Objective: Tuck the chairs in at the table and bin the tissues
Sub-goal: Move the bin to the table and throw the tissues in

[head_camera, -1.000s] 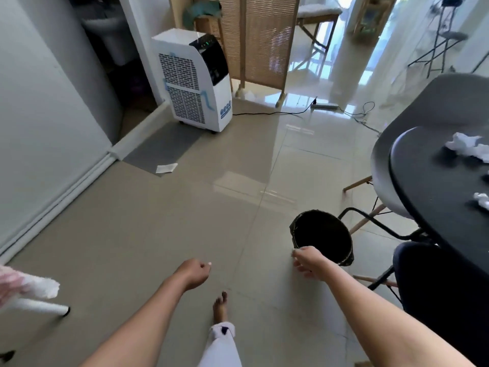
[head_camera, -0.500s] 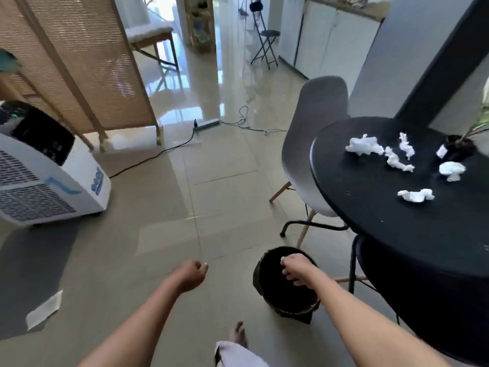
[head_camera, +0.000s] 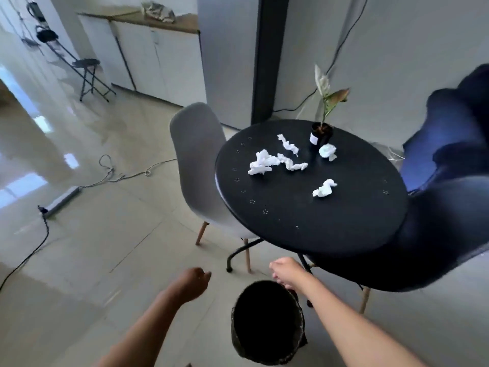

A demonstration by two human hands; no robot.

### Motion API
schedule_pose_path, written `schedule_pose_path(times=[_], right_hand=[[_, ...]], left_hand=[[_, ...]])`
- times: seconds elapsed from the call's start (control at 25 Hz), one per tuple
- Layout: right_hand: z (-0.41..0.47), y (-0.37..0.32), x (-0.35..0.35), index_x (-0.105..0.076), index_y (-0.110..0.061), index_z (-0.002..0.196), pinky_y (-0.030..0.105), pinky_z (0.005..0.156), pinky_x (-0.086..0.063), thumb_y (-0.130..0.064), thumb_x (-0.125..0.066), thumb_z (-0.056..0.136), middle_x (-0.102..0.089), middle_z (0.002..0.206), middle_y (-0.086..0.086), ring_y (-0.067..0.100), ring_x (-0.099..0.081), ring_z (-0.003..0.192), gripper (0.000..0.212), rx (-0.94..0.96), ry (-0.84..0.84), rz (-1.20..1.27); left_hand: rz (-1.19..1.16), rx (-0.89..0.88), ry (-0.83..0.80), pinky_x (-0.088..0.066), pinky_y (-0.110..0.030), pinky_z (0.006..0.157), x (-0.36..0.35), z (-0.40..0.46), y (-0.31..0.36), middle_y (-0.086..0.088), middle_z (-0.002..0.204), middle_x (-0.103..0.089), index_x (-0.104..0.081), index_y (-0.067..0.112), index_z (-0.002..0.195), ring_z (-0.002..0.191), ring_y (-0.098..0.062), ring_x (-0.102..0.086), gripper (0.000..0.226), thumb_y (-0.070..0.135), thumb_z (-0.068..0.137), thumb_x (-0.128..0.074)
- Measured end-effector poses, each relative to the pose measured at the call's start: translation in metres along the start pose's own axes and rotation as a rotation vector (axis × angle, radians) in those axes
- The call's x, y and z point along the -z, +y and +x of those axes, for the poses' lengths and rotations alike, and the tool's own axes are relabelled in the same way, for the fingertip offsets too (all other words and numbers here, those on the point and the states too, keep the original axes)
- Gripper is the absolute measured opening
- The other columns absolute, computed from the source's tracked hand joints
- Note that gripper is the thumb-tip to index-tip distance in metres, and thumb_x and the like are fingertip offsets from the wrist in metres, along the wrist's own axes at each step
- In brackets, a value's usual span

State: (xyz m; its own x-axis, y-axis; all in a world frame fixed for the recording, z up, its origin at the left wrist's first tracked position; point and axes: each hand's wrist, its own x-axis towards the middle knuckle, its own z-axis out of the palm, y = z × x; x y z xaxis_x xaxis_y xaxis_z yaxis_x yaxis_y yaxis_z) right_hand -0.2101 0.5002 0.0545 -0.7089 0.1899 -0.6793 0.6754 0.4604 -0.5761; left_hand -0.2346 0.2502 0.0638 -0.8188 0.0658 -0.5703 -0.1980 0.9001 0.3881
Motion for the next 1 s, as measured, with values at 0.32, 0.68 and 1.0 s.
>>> schedule_pose_path(times=[0.32, 0.68, 1.0], right_hand=[[0.015, -0.050, 0.024, -0.064, -0.012, 0.080, 0.014, 0.043, -0.038, -0.030, -0.048, 0.082, -0.059, 0.067, -0.005, 0.010, -0.050, 0.058, 0.024, -0.044, 0.323, 0.260], [0.072, -0.105, 0.110, -0.057, 0.006, 0.089, 0.027, 0.061, -0.034, -0.020, -0.045, 0.084, -0.047, 0.070, 0.016, 0.013, -0.041, 0.066, 0.030, 0.013, 0.606, 0.248], [0.163, -0.166, 0.182, -0.037, -0.023, 0.141, 0.040, 0.101, -0.044, -0.019, -0.050, 0.090, -0.030, 0.149, 0.002, 0.024, -0.027, 0.137, 0.053, 0.127, 0.498, -0.435]], left_hand=[[0.262, -0.392, 0.010, -0.045, -0.032, 0.092, 0.098, 0.098, 0.063, -0.016, 0.096, -0.066, -0.051, 0.007, 0.068, 0.103, -0.033, -0.061, 0.043, 0.034, 0.098, -0.036], [0.250, -0.738, 0.072, -0.046, -0.035, 0.095, 0.152, 0.193, 0.171, -0.012, 0.120, -0.057, -0.054, 0.008, 0.118, 0.109, -0.031, -0.058, 0.038, 0.035, 0.092, -0.049], [0.685, -0.906, -0.054, -0.043, -0.044, 0.107, 0.173, 0.270, 0.249, 0.003, 0.159, -0.004, -0.006, 0.041, 0.148, 0.145, -0.025, -0.016, 0.101, 0.054, 0.071, -0.070]])
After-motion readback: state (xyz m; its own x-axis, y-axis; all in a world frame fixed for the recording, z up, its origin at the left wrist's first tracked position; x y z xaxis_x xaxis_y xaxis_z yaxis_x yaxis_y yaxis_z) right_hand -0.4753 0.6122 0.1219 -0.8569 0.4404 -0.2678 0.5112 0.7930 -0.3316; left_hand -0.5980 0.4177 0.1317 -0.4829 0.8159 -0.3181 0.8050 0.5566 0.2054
